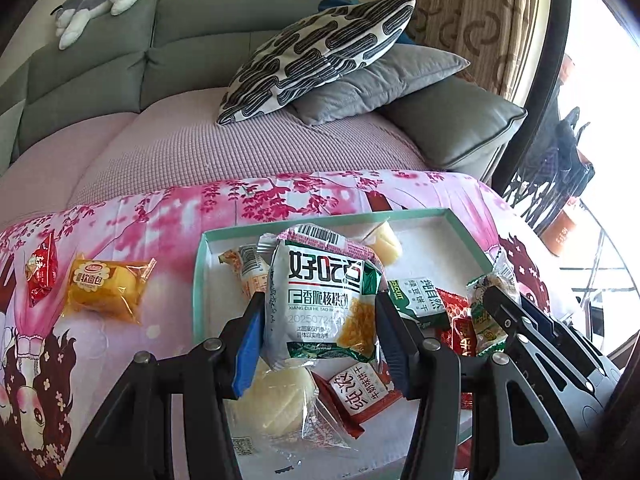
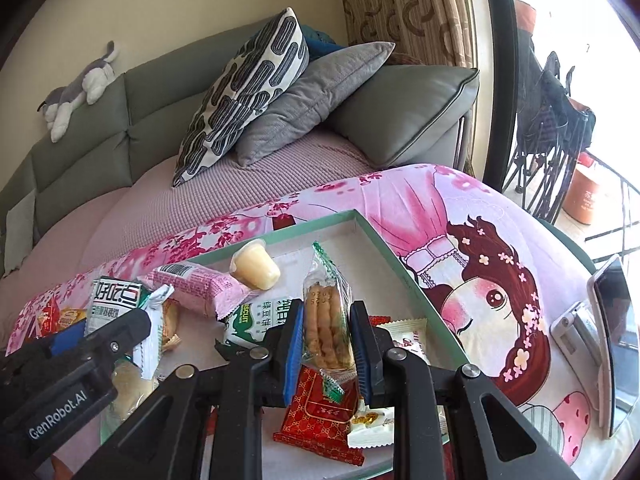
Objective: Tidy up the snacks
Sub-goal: 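Lower both packs into the tray and open both tools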
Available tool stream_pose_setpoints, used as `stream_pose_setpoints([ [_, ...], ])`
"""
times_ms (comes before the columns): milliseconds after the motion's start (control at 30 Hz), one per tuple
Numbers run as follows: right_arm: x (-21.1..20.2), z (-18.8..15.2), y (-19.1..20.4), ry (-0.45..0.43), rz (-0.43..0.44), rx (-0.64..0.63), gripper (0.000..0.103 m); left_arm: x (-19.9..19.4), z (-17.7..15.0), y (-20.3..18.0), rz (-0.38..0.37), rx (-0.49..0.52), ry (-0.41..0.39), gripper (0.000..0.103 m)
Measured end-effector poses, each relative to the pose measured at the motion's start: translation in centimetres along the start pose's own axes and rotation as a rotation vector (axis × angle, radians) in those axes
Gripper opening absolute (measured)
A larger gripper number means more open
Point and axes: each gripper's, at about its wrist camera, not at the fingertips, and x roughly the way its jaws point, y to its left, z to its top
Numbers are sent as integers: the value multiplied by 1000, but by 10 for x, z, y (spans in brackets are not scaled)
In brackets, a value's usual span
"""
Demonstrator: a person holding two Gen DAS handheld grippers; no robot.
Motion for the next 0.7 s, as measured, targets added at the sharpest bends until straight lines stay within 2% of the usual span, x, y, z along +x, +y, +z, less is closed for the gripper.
stream_pose_setpoints([
  [400, 3, -1, 7, 23, -25, -30, 25, 15, -6, 1, 10, 1, 43, 56],
  [700, 6, -1, 10, 56, -33, -38, 26, 15, -6, -4, 18, 19, 65, 61],
])
